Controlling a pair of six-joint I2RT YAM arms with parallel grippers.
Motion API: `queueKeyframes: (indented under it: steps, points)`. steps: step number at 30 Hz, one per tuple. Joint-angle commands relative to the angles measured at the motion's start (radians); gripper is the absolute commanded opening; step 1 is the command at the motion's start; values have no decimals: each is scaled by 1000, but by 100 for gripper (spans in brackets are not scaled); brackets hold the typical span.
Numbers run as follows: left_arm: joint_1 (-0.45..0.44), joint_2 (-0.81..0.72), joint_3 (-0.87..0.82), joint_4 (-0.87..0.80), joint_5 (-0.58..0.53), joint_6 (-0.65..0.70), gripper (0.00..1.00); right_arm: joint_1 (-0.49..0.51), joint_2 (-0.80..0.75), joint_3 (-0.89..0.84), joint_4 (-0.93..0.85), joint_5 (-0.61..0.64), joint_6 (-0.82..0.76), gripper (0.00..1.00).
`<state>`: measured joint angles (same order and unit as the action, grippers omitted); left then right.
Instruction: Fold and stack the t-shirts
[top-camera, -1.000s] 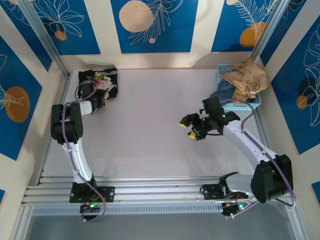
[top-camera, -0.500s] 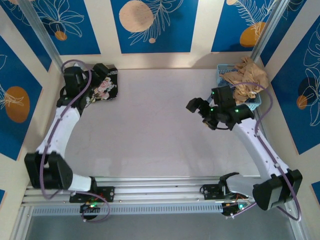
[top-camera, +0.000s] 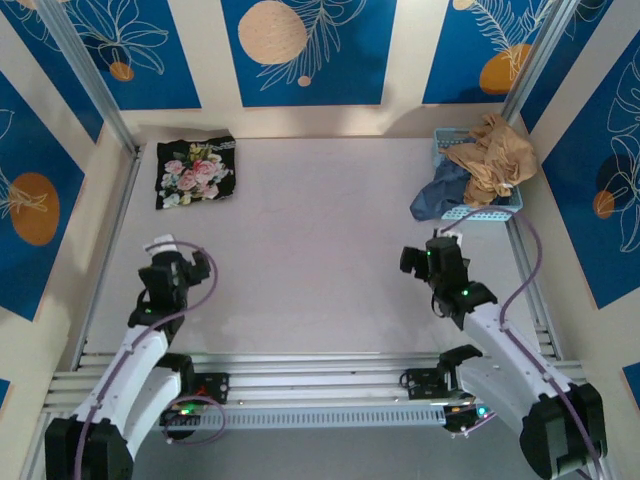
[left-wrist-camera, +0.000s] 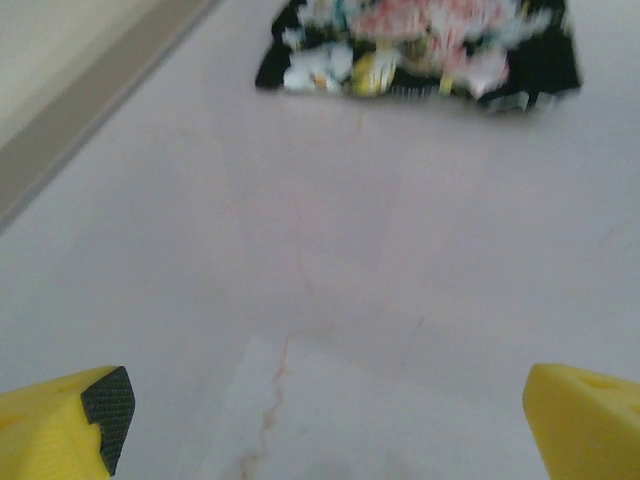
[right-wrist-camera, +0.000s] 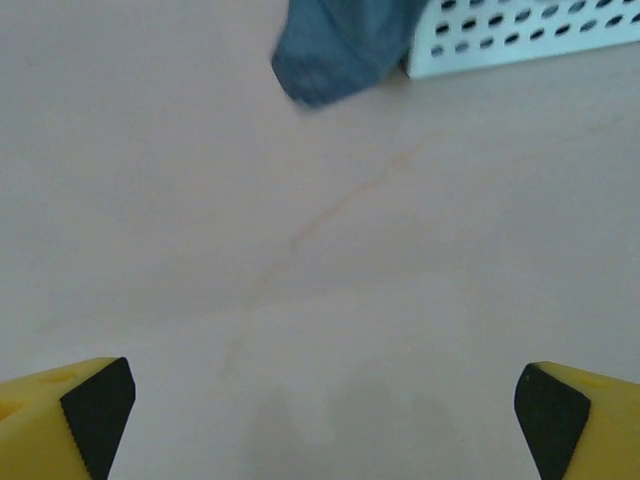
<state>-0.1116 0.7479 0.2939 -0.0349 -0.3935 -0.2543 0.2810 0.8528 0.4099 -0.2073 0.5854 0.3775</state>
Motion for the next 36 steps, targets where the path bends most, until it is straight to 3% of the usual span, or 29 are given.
queueKeyframes:
  steps: [1, 11, 15, 18, 22, 25, 27, 30, 36]
  points:
    - [22, 52, -27, 222, 19, 126, 100, -51, 12, -81, 348, 21, -163, 99]
    - [107, 585, 94, 648, 197, 111, 100, -273, 260, -123, 737, -259, -191, 100]
    - [111, 719, 201, 634, 251, 171, 100, -283, 417, -83, 906, -321, -196, 99]
    - [112, 712, 191, 645, 287, 185, 100, -287, 522, -54, 995, -349, -206, 99]
    - [99, 687, -34, 1035, 291, 206, 100, -287, 663, -105, 1227, -368, -214, 99]
    - [98, 806, -61, 1215, 275, 199, 100, -286, 650, -90, 1169, -389, -224, 99]
    - [83, 770, 65, 909, 306, 230, 100, -284, 660, -69, 1132, -404, -233, 99]
    - [62, 786, 91, 890, 300, 254, 100, -257, 670, -6, 1033, -355, -248, 99]
    - [62, 789, 89, 900, 298, 254, 100, -251, 670, -14, 1057, -345, -255, 99]
